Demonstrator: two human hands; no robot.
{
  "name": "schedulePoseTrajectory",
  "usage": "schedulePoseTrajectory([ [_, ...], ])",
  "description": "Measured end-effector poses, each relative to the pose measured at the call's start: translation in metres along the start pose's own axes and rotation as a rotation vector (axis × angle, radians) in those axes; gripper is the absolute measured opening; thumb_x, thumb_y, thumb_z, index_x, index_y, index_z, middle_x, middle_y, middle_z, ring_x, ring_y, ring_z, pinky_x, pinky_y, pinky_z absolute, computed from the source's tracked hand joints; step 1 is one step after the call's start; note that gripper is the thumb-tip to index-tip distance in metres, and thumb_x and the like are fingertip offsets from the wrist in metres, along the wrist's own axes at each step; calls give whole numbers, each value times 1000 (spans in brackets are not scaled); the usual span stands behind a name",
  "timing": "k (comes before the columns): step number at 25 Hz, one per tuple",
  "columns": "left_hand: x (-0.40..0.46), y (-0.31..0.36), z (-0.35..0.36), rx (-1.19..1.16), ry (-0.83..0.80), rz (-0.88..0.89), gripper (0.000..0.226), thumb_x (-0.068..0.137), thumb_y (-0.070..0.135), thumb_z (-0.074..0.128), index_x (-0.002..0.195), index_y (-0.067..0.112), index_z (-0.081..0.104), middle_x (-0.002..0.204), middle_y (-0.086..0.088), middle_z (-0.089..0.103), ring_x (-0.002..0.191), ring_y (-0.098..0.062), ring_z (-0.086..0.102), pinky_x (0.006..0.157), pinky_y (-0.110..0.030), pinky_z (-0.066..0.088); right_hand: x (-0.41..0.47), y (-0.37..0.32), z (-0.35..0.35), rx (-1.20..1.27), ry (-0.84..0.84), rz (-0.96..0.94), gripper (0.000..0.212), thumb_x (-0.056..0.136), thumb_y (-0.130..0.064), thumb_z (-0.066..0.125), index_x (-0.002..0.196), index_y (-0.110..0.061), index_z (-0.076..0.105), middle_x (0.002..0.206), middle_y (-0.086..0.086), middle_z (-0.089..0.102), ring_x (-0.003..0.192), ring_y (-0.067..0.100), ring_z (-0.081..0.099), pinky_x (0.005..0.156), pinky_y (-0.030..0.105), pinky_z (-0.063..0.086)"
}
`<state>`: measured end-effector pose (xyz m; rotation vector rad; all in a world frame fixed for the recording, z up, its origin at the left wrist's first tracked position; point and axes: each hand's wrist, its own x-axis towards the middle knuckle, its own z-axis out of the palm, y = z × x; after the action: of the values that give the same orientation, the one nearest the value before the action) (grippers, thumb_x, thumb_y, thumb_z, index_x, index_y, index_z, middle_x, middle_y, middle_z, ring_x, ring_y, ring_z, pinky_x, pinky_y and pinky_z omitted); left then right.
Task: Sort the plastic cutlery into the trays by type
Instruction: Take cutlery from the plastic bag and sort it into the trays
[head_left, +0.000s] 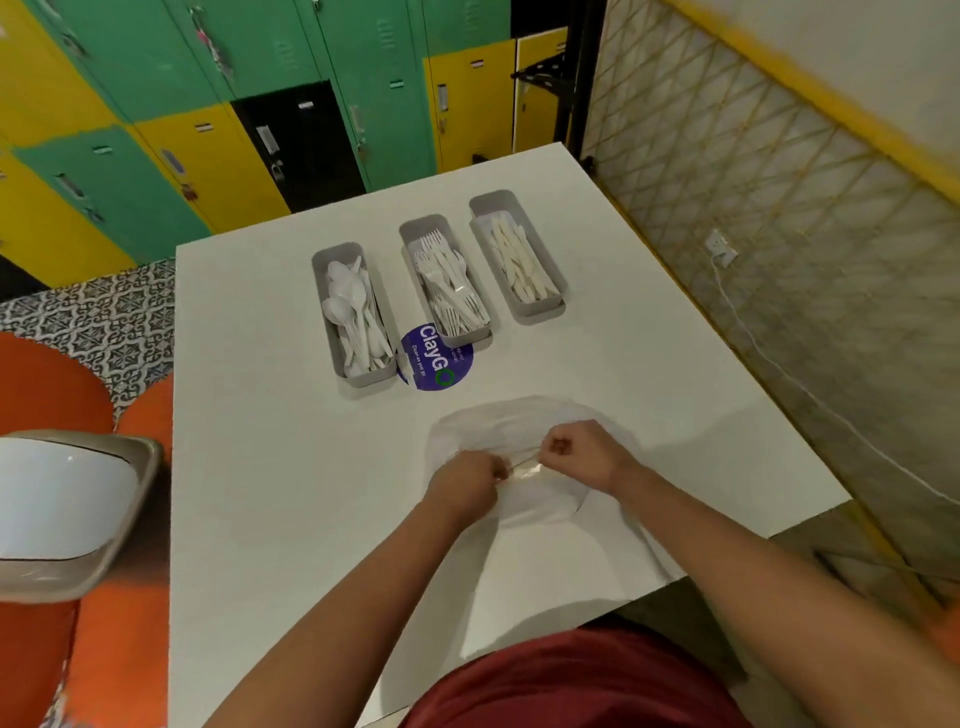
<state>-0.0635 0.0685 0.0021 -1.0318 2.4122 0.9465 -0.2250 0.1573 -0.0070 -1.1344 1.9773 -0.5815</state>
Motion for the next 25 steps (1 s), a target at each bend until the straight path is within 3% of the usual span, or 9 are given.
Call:
schedulePoseTrajectory([
  [2,-4,-5,7,57,56,-40,42,87,6,44,123,21,59,127,-3,56,117,-23,54,95,-31,45,-6,12,5,-258,60,-56,8,80,-17,65,87,-15,65,94,3,63,93,19,54,83,30,40],
  [4,-12,-8,11,125,103,-56,44,86,9,48,127,22,53,128,-3,54,116,-24,54,90,-32,46,-12,19,6,-491,77,-16,31,81,-26,65,109,-16,59,118,2,55,118,21,44,97,31,32],
  [6,-21,-8,14,148,135,-66,54,81,14,59,132,25,45,131,0,53,116,-23,54,91,-33,46,-15,21,5,-596,72,57,51,81,-35,65,125,-17,49,132,4,48,128,22,39,105,31,27],
  [10,-32,-9,21,277,88,-154,90,67,18,76,142,31,27,135,0,50,123,-24,51,104,-36,39,-17,18,6,-667,16,92,67,79,-42,67,133,-14,40,137,7,45,130,24,39,108,33,29],
  [13,-26,-3,13,307,58,-170,65,80,12,60,139,25,37,135,-2,50,123,-24,50,102,-35,40,-14,18,7,-650,-2,68,63,74,-39,72,125,-12,47,131,8,51,124,24,45,103,32,33],
  [19,5,30,8,-42,110,-7,42,86,4,48,127,14,56,130,-10,55,119,-25,52,99,-29,40,-10,18,-3,-698,-26,33,61,67,-40,75,116,-11,52,119,7,57,116,25,52,97,32,38],
  [25,19,30,30,181,163,-9,55,85,16,54,138,15,37,143,-8,37,132,-27,36,106,-38,34,-8,30,-14,-761,-114,-58,83,63,-42,79,131,-11,42,133,6,51,122,24,48,101,32,37],
])
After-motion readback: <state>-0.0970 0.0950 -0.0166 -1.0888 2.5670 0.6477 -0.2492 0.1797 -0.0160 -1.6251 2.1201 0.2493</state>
